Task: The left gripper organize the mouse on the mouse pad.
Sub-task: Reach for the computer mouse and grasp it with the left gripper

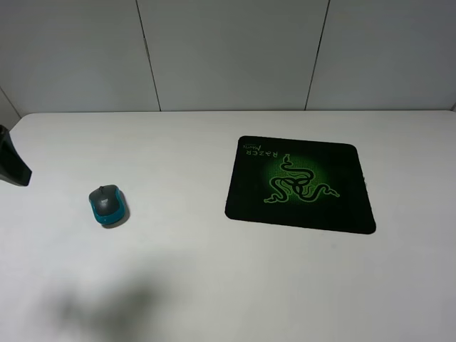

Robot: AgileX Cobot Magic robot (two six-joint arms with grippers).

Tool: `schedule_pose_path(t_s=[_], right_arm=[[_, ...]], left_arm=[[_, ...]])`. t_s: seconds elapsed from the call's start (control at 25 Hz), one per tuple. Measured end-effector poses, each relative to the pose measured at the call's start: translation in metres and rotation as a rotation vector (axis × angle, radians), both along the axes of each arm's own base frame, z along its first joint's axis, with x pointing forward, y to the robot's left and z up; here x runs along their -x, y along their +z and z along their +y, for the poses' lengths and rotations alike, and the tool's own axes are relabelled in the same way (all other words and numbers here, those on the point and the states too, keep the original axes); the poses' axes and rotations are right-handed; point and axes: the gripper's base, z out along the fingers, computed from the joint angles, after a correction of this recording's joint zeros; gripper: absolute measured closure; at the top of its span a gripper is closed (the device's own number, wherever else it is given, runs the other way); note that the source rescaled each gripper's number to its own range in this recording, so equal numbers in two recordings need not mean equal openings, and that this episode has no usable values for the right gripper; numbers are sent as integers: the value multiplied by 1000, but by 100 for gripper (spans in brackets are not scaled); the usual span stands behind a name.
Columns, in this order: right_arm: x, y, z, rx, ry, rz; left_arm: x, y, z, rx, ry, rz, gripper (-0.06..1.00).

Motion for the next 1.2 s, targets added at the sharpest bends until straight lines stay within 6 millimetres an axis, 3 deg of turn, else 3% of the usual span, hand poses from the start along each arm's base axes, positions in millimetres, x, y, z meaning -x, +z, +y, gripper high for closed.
schedule_pose_path(t_s=[0.52, 1.2], right_arm=[[0, 0, 0, 0, 0, 0], [0, 0, 0, 0, 0, 0]], left_arm=[[-52, -53, -14, 19, 73, 104, -6], [-87, -127, -52, 20, 91, 194, -6]])
